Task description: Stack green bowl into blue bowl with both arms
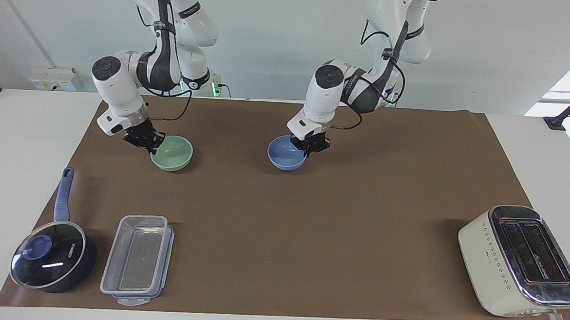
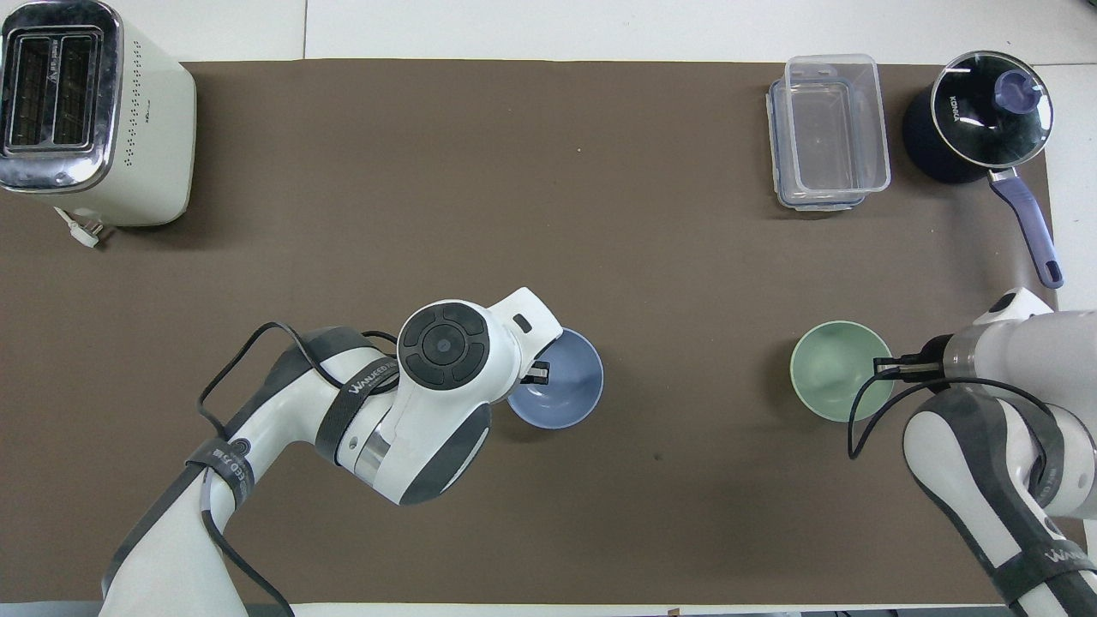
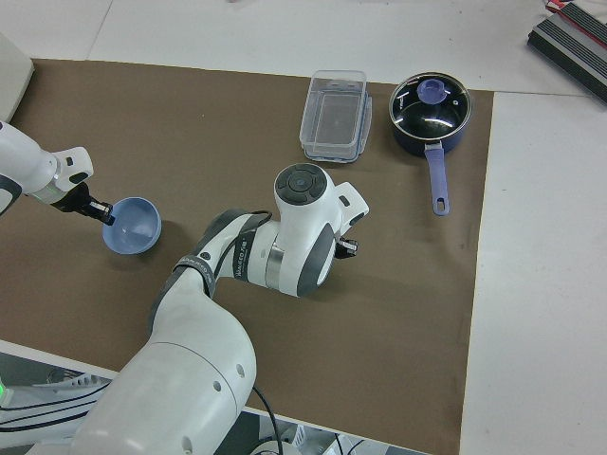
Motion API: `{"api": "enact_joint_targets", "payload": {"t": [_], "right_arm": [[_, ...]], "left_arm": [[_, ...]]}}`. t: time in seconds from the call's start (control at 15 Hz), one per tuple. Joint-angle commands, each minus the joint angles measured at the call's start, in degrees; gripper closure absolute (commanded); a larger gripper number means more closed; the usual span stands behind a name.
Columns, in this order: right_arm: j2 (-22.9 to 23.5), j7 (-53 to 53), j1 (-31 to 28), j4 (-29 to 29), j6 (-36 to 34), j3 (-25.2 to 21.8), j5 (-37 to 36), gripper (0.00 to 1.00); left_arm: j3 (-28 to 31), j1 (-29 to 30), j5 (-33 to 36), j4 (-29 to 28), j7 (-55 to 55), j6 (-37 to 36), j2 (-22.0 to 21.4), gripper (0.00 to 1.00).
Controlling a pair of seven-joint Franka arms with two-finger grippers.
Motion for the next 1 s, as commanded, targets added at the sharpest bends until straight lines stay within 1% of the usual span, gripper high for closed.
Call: {"api": "enact_joint_targets", "payload": {"t": [0.0, 0.2, 0.27, 0.33, 0.47, 0.53, 0.6, 0.67, 0.73, 0.8, 0.87, 0.93], "right_arm": [[-2.7, -0.4, -0.2, 3.6, -6.7, 0.7, 0.7, 1.0], [-4.0, 2.6, 1.9, 7.6, -10.9, 0.8, 0.7, 1.0], [-3.7, 4.7, 3.5, 9.8, -12.1, 0.8, 0.7, 1.0], [-3.1, 8.3, 6.2, 11.4, -12.8, 0.8, 0.7, 1.0], [-2.5, 14.7, 9.8, 13.2, -13.6, 0.8, 0.7, 1.0], [-2.2, 17.4, 12.5, 13.8, -13.4, 0.8, 0.8, 1.0], [-1.7, 20.9, 14.6, 14.4, -13.1, 0.8, 0.8, 1.0], [-1.4, 24.9, 16.8, 14.9, -12.5, 0.8, 0.8, 1.0], [-0.7, 27.7, 19.2, 15.7, -12.1, 0.8, 0.8, 1.0], [-0.3, 29.7, 20.5, 15.8, -11.4, 0.8, 0.8, 1.0], [0.2, 31.3, 21.5, 15.8, -10.3, 0.9, 0.9, 1.0], [1.3, 32.8, 23.6, 16.4, -8.9, 0.8, 2.6, 1.0]], "left_arm": [[1.0, -0.5, -1.4, -0.4, 0.9, 2.1, 0.9, 1.0], [1.0, -0.4, -1.4, -0.4, 1.1, 2.0, 0.9, 1.0], [1.0, -0.4, -1.5, -0.3, 1.1, 1.9, 0.9, 0.89], [1.0, -0.5, -1.5, -0.2, 0.7, 1.6, 0.9, 0.01], [1.0, 0.0, -1.7, 0.3, 0.7, 0.6, 0.0, 0.0], [1.1, 0.6, -2.1, 1.0, 0.9, -1.9, -1.8, 0.0], [1.2, 2.4, -3.1, 2.1, 1.2, -5.0, -3.7, 0.0], [1.1, 6.1, -4.4, 4.2, 1.6, -9.1, -5.8, 0.0], [1.1, 8.7, -4.7, 7.0, 1.6, -13.2, -6.9, 0.0], [1.2, 10.2, -4.8, 8.8, 1.6, -16.4, -7.7, 0.0], [1.4, 10.7, -4.8, 8.6, 1.6, -17.9, -8.7, 0.0], [1.5, 10.6, -4.8, 7.5, 1.7, -18.0, -9.5, 0.0]]}}
